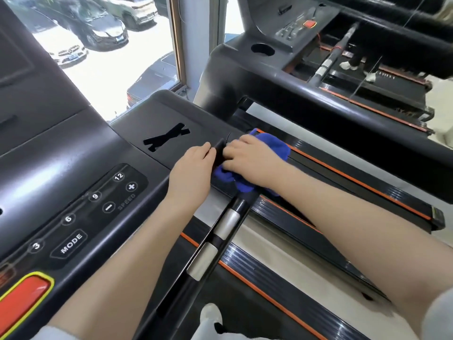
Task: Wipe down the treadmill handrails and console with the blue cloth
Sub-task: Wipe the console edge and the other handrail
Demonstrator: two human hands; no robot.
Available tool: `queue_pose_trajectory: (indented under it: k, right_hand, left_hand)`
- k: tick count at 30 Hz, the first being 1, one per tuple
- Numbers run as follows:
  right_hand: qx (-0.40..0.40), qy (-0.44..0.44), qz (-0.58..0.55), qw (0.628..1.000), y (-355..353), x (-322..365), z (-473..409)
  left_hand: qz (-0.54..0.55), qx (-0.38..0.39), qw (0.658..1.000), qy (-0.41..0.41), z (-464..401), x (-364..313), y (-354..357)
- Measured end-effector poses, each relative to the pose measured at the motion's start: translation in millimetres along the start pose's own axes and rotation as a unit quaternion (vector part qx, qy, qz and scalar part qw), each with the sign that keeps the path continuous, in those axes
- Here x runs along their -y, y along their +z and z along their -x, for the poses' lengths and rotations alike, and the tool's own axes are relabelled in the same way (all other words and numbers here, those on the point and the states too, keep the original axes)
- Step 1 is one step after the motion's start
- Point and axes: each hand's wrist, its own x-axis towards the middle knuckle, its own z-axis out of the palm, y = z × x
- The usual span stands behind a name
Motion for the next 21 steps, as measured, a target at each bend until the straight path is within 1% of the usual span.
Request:
queue_pose_trajectory:
  k: [2,3,4,5,6,8,9,10,12,13,15,16,18,20,21]
  right_hand:
    - [-0.069,0.077,-0.069,0.992,-1,-18,22]
    - [-0.092,0.145,-0.128,0.977,0,-23,34]
    - [-0.109,0.218,-0.187,0.952,1,-25,45]
    - [-0.122,0.283,-0.217,0.926,4,-23,54]
    - [-0.132,0.336,-0.226,0.905,8,-16,58]
    - [-0.146,0.407,-0.221,0.874,13,9,56]
    - [-0.134,0.422,-0.209,0.872,14,20,51]
    - [-0.118,0.414,-0.194,0.882,15,30,46]
    - [-0.069,0.369,-0.161,0.913,13,42,41]
    - [-0.062,0.357,-0.158,0.919,15,41,44]
    - [-0.074,0.370,-0.162,0.912,18,27,59]
    - [-0.085,0.393,-0.169,0.900,19,20,71]
    - [-0.111,0.459,-0.180,0.863,21,13,99]
    - [-0.134,0.540,-0.184,0.810,25,6,133]
    - [-0.130,0.588,-0.183,0.777,26,2,152]
  left_hand:
    - [0.019,0.026,0.999,-0.018,-1,-1,3]
    - [0.016,0.030,0.999,-0.023,0,-3,1]
    - [0.017,0.019,0.999,-0.020,0,-3,3]
    - [0.009,0.001,1.000,-0.007,0,-4,5]
    - [0.008,-0.004,1.000,-0.003,0,-6,6]
    - [0.022,0.002,0.999,-0.026,-1,-9,8]
    - [0.032,0.012,0.999,-0.039,-4,-13,7]
    - [0.042,0.028,0.998,-0.032,-7,-18,8]
    - [0.064,0.038,0.997,0.003,-13,-33,11]
    - [0.074,0.046,0.996,0.023,-15,-43,13]
    - [0.111,0.051,0.992,0.045,-16,-62,13]
    - [0.126,0.047,0.989,0.055,-15,-70,13]
    - [0.132,0.061,0.986,0.081,-10,-81,12]
    - [0.122,0.088,0.983,0.107,-5,-87,17]
    - [0.113,0.097,0.982,0.119,-4,-90,20]
